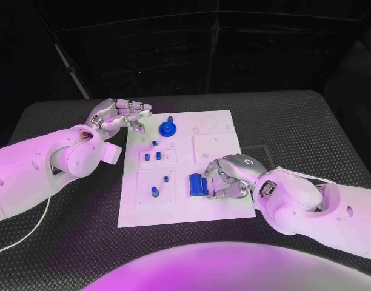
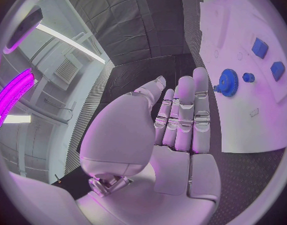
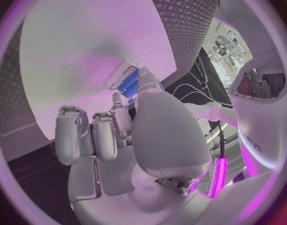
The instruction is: Assemble the parts on the task board
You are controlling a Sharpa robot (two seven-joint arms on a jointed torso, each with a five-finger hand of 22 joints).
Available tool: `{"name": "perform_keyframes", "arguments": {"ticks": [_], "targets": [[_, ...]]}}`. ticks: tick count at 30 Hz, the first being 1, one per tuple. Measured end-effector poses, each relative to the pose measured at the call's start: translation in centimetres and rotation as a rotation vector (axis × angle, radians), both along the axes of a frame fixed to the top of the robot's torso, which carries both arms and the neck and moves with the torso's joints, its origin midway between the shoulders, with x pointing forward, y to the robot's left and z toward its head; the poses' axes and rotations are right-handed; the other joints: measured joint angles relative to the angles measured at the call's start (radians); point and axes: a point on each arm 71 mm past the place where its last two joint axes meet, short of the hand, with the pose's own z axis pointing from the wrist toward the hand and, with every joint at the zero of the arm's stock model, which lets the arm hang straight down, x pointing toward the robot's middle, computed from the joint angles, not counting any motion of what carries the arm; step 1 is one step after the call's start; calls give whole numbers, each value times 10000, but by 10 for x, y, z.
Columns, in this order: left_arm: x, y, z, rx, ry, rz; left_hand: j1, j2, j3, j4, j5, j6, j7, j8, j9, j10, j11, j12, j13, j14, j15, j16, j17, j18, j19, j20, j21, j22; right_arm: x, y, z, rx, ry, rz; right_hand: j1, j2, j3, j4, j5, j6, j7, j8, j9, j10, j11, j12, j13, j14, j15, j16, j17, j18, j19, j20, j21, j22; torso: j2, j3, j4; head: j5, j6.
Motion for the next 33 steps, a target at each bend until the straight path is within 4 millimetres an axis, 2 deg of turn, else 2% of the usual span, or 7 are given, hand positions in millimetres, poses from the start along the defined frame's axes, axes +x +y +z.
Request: {"name": "perform_keyframes", "arguments": {"ticks": [9,14,16,21,25,28,33], "targets": [[0,0,0,-3,3,-8,0,0,0,0,0,0,0,0,0,0,0,0,-1,0,0,0,0,0,0,0,0,1,-1,4,-4,-141,56,-49,-109,109,-212,-6,-628,102,-39,66,-122,0,0,37,1,0,0,0,-1,0,0,0,0,0,7,-1,11,2,0],[0,0,0,-3,5,-11,40,40,0,0,0,0,0,0,0,0,0,0,3,0,0,0,0,1,0,0,0,-4,-1,6,-5,-201,92,-74,-133,133,-240,-34,-771,101,-40,116,-146,0,0,37,1,0,0,0,0,0,0,0,0,0,12,-3,11,12,-1],[0,0,0,-3,7,-12,40,39,0,0,0,0,0,0,0,0,0,0,8,0,0,0,0,0,0,0,0,-12,-1,6,-6,-215,98,-88,-127,138,-263,-11,-772,129,-12,115,-148,0,-1,37,1,0,0,0,-1,0,0,0,0,0,12,-3,11,12,-1],[0,0,0,-2,11,-14,40,39,0,0,0,0,0,0,0,0,0,0,8,0,0,0,0,0,0,0,0,-12,-1,7,-6,-236,98,-124,-32,347,-263,-11,-771,275,-80,182,-173,0,-1,85,17,0,0,0,-1,-1,0,-1,0,0,12,-3,11,12,-1],[0,0,0,-2,14,-17,40,40,0,0,0,0,0,0,0,0,0,0,7,-36,36,0,0,0,0,0,0,-11,-1,8,-6,-235,90,-136,21,497,-255,-104,-589,436,-111,279,-206,39,-40,144,72,0,0,0,6,0,0,-1,0,0,12,-3,9,12,-1],[0,0,0,-1,20,-21,40,39,0,0,0,0,0,0,0,0,0,0,7,-36,36,0,1,0,0,0,0,-11,0,8,-5,-233,69,-153,105,701,-255,-214,-402,605,-155,356,-238,74,-74,193,114,0,0,0,7,0,0,-1,0,0,12,-3,9,12,-1],[0,0,0,1,30,-27,40,40,0,0,0,0,0,0,0,0,0,0,6,-36,36,0,0,0,0,0,0,-10,0,8,-5,-224,34,-173,197,865,-295,-397,-105,914,-236,499,-282,163,-164,233,124,-32,-42,0,6,-1,37,-38,0,0,12,-3,8,4,-1]]}}
